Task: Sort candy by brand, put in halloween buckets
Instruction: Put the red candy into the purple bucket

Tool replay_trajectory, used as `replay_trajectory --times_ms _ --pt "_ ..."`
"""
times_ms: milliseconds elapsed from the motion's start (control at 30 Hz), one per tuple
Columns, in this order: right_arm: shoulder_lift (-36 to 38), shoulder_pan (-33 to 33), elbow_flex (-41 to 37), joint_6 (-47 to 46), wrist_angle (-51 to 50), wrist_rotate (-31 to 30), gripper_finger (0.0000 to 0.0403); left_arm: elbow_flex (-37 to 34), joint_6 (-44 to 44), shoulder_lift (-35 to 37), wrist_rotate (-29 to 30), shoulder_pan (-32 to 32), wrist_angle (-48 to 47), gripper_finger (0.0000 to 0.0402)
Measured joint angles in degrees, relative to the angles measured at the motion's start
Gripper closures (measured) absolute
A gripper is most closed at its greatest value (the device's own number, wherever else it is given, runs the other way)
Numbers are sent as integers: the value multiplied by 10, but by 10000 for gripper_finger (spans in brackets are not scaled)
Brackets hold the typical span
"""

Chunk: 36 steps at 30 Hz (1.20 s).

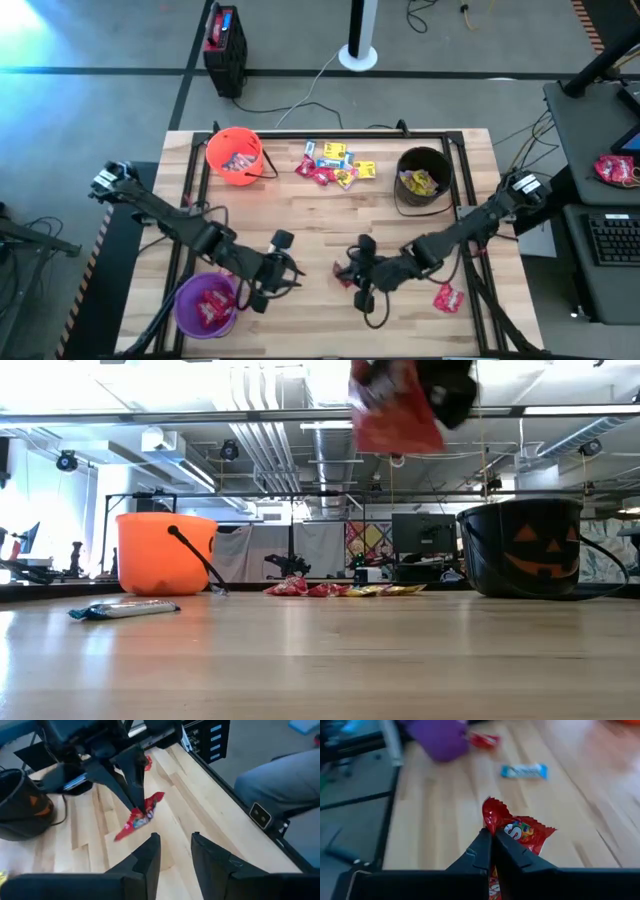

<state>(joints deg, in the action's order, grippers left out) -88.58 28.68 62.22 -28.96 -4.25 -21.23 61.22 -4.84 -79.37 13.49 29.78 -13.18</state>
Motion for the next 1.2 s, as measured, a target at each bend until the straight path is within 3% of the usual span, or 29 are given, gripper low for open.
replay_trajectory --times_ms 200,433,700,867,1033,1200 --pt "-3 -30 3 102 63 122 394 0 36 -45 45 0 44 259" --pt "-5 -55 3 178 90 172 394 0 19 -88 55 0 107 212" --pt "-3 -71 3 234 132 222 394 0 33 -104 56 -5 125 202" --pt "-2 -83 3 248 145 243 394 0 32 -107 74 -7 139 244" --pt "-2 -88 3 251 151 243 391 0 34 -107 81 -6 136 374" --pt "6 -94 3 240 146 240 355 0 50 -100 81 1 117 390"
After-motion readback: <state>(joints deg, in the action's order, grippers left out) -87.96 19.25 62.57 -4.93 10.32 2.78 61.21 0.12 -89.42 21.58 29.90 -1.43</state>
